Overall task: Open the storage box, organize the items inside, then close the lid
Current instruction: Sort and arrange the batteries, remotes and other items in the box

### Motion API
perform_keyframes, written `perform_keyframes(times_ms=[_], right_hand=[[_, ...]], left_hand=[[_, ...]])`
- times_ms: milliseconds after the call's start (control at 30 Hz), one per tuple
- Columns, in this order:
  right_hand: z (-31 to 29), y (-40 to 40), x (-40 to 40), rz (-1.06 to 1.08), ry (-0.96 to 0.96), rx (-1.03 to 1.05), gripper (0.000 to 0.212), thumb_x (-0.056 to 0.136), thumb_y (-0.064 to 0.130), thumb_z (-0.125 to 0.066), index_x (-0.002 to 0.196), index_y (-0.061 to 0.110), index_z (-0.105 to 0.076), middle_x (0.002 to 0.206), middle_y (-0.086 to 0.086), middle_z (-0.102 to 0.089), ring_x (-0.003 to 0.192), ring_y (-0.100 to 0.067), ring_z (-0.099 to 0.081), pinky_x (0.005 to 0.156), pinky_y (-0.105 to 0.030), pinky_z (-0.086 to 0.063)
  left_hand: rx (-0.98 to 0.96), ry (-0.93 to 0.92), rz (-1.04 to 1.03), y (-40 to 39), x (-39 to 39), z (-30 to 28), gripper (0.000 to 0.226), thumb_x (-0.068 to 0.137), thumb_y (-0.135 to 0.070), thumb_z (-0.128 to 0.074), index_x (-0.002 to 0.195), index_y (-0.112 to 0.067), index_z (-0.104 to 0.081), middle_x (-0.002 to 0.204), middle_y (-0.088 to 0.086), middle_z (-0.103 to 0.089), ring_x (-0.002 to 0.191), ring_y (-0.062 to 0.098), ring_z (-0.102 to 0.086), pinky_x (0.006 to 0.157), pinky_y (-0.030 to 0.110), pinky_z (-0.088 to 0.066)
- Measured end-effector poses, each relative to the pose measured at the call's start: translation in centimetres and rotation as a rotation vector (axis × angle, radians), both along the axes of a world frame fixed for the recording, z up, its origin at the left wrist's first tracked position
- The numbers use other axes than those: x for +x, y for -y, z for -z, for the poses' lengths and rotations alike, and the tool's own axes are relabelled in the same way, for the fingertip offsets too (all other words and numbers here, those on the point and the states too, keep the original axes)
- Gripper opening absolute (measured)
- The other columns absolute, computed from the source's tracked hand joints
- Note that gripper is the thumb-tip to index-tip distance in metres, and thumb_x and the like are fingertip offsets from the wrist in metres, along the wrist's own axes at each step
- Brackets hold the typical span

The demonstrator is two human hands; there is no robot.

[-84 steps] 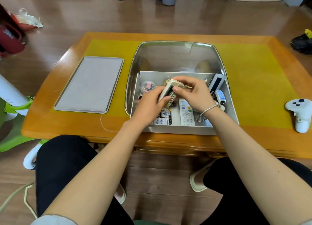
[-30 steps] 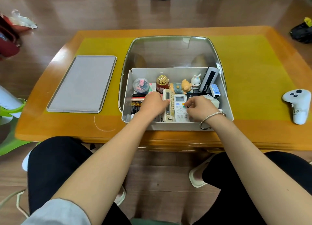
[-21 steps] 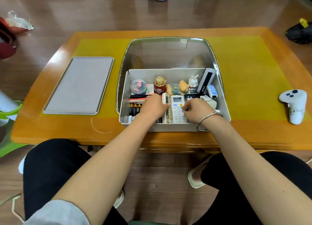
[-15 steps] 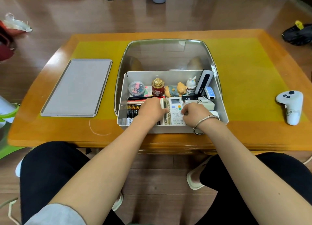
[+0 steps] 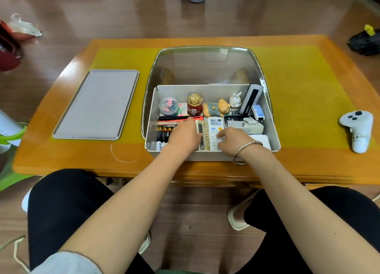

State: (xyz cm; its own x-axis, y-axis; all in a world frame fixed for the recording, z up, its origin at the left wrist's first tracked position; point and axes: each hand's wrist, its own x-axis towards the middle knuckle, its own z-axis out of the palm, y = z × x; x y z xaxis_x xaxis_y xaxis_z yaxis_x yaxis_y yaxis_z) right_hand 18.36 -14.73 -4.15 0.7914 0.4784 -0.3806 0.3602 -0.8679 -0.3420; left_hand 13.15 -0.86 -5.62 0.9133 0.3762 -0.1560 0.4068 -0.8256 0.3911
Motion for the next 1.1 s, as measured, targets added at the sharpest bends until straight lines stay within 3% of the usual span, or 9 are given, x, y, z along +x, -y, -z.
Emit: perform_keyframes(times_ms=[433,533,667,833,900,1100], right_hand=[[-1.0,0.3,-0.3,-0.062,-0.001,-0.017,0.029,0.09,0.028,-0.055,0.109,0.011,-0.069,0.117,-0.01,-0.064,0.108,-0.025,-0.057,0.09,-0.032,-0.048],[-1.2,1.0,-0.3,-0.032,0.044,0.102,0.028,0.088,0.025,-0.059,0.112,0.013,-0.067,0.111,-0.007,-0.066,0.104,-0.022,-0.059,0.09,-0.029,-0.046],[-2.3,3.5,1.0,0.146,0.251,0.34,0.018,0.085,0.016,-0.059,0.099,0.019,-0.07,0.082,0.002,-0.066,0.087,-0.019,-0.061,0.083,-0.031,-0.05],[-2.6,7.2,3.9,0.33,0.448,0.37,0.022,0.083,0.009,-0.057,0.099,0.018,-0.069,0.099,-0.004,-0.069,0.094,-0.026,-0.061,0.081,-0.033,-0.048],[-2.2,7.8,4.5,0.303,0.446,0.323,0.023,0.083,0.008,-0.058,0.102,0.016,-0.067,0.105,-0.006,-0.067,0.102,-0.027,-0.059,0.085,-0.034,-0.044],[-1.3,7.7,4.9,0.205,0.449,0.212,0.034,0.082,0.002,-0.055,0.112,0.014,-0.065,0.112,-0.012,-0.061,0.109,-0.03,-0.052,0.093,-0.04,-0.044]], left_hand=[[0.032,0.027,0.045,-0.3,-0.2,-0.2,0.045,0.089,-0.034,-0.065,0.121,-0.008,-0.046,0.115,0.014,-0.063,0.104,0.033,-0.059,0.075,0.038,-0.047],[0.061,0.1,0.06,-0.4,-0.2,-0.8,0.046,0.09,-0.033,-0.064,0.125,-0.01,-0.045,0.115,0.013,-0.063,0.103,0.032,-0.06,0.077,0.04,-0.052],[0.024,0.162,0.242,0.4,0.8,-1.5,0.042,0.09,-0.032,-0.063,0.125,-0.014,-0.048,0.12,0.007,-0.057,0.111,0.025,-0.053,0.088,0.039,-0.048],[0.065,0.108,0.443,2.9,3.5,-1.4,0.058,0.088,-0.036,-0.065,0.138,-0.016,-0.042,0.137,0.009,-0.048,0.127,0.028,-0.039,0.103,0.042,-0.037],[0.124,0.063,0.487,3.6,4.5,-1.0,0.063,0.086,-0.038,-0.067,0.139,-0.018,-0.041,0.139,0.01,-0.045,0.128,0.03,-0.039,0.103,0.043,-0.036],[0.19,0.112,0.481,4.6,5.5,0.0,0.048,0.087,-0.034,-0.066,0.13,-0.018,-0.05,0.13,0.01,-0.053,0.119,0.029,-0.045,0.095,0.04,-0.038]])
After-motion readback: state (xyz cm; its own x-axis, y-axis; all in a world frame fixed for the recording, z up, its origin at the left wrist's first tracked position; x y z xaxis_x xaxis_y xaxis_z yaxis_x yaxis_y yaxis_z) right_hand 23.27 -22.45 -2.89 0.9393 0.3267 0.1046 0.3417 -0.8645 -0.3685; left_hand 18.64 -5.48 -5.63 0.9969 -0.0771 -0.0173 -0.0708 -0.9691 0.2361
